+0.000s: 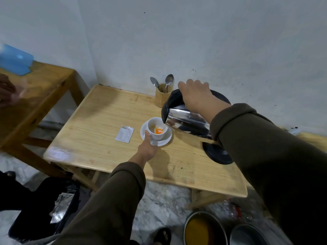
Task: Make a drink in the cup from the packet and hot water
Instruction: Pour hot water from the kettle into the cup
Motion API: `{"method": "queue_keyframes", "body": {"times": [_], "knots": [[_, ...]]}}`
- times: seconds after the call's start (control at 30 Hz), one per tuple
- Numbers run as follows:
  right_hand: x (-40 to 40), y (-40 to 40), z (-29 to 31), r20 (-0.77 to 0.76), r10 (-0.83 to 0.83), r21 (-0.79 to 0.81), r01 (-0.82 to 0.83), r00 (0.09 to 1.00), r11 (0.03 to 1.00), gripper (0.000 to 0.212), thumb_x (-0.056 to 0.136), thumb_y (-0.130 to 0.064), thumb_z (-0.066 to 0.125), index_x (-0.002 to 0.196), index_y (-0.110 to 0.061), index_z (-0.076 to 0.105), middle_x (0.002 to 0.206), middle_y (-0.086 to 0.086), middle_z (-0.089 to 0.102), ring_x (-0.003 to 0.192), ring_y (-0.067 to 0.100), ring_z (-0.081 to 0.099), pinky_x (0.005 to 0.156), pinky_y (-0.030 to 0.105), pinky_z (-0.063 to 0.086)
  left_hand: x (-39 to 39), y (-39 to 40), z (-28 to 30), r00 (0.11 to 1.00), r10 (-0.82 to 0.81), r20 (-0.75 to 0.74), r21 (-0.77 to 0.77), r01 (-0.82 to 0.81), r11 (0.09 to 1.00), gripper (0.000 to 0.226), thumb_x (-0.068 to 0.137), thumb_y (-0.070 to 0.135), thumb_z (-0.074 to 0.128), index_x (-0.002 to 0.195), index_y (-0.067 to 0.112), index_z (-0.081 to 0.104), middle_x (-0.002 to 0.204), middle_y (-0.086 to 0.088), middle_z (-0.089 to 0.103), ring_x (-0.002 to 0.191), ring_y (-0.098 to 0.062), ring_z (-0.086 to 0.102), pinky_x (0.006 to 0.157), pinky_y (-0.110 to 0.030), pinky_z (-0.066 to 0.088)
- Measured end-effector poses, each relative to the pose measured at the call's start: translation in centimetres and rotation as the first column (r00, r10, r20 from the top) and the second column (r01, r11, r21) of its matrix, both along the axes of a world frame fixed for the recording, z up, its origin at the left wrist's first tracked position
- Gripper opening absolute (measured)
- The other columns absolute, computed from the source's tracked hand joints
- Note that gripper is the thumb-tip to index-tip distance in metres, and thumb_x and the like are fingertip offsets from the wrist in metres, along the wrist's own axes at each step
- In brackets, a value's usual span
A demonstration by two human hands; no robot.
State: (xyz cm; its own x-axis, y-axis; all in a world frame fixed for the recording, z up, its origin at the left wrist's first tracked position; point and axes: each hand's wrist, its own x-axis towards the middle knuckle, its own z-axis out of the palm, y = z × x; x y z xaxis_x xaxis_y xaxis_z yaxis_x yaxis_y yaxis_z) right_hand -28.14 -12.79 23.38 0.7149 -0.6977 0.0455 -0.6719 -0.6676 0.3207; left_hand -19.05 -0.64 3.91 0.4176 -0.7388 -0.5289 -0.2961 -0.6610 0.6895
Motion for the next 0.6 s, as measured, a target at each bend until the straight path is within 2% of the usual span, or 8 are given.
{"method": "queue_keyframes", "body": {"times": [0.17, 0.6], "knots": [[0.39, 0.06, -0.21, -0.014, 0.017, -0.033, -0.018, 1.000, 0.999, 0.031, 0.093, -0.023, 0.052, 0.121, -0.010, 0.044, 0.109, 0.014, 0.055, 0.097, 0.031, 0.056, 0.082, 0.042, 0.043, 0.11, 0.08, 0.23, 1.000, -0.018, -0.005, 0.014, 0.018, 1.000, 0.076, 0.098, 0.033, 0.039, 0.151, 0.028, -0.015, 0.152, -0.023, 0.032, 0.134, -0.039, 0.041, 0.108, -0.040, 0.035], [0.83, 0.67, 0.57, -0.091, -0.010, -0.012, 0.009, 0.996, 1.000, 0.038, 0.092, -0.019, 0.052, 0.127, -0.010, 0.039, 0.115, 0.016, 0.053, 0.104, 0.032, 0.054, 0.087, 0.042, 0.043, 0.20, 0.28, 0.69, 0.999, -0.034, -0.028, 0.013, 0.034, 0.999, 0.076, 0.098, 0.032, 0.038, 0.151, 0.027, -0.017, 0.153, -0.023, 0.030, 0.136, -0.039, 0.039, 0.109, -0.041, 0.034]]}}
